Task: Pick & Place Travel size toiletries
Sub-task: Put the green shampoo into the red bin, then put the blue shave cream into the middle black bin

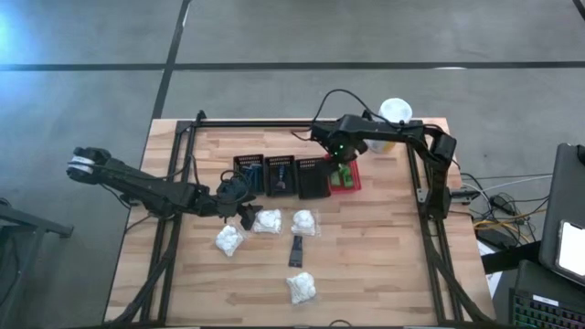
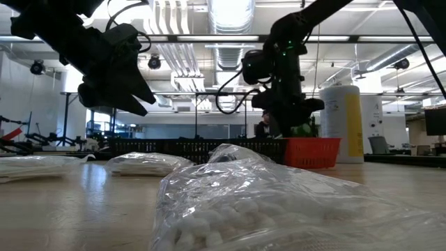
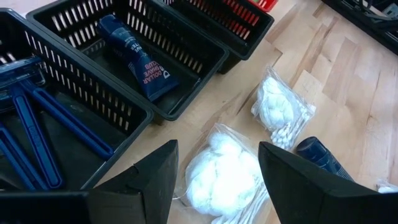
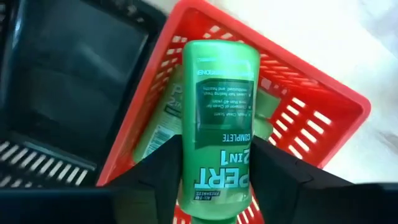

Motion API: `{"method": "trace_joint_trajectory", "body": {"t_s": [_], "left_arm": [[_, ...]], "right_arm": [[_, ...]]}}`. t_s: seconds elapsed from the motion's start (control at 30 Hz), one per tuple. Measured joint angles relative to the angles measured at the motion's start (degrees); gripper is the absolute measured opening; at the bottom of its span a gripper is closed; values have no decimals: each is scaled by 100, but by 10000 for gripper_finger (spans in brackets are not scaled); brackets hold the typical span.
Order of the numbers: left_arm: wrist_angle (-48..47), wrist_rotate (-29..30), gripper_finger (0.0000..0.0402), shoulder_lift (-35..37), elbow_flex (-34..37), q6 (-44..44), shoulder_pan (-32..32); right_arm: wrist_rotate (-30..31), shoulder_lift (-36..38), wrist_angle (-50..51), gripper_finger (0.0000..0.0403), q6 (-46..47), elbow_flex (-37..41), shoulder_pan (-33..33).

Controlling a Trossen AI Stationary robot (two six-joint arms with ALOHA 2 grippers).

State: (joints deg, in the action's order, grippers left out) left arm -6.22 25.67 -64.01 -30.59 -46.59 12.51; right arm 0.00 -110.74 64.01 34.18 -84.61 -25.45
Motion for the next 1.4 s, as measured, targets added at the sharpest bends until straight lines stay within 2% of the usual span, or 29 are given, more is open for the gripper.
{"method": "trace_joint_trajectory", "body": {"t_s": [0.17,0.33,0.57,0.83,0.97,1.03,1.2,1.4], "left_arm": [[0,0,227,0,0,2,2],[0,-2,227,0,-2,4,4],[-2,-191,227,0,0,15,4],[-26,-489,227,0,0,-115,2],[-25,-546,227,-2,0,-473,20],[-27,-540,227,-27,-2,-724,33],[-40,-523,227,-371,-405,-1011,140],[-129,-679,226,-1366,-1491,-848,299]], "right_arm": [[146,0,1,187,225,84,11],[155,0,4,187,444,139,44],[333,289,97,189,248,143,357],[693,1091,300,217,523,143,853],[1057,1552,580,230,556,181,1264],[1048,1844,625,235,625,301,1438],[771,2712,566,245,1402,1106,1675],[762,3922,407,254,2454,2180,1953]]}}
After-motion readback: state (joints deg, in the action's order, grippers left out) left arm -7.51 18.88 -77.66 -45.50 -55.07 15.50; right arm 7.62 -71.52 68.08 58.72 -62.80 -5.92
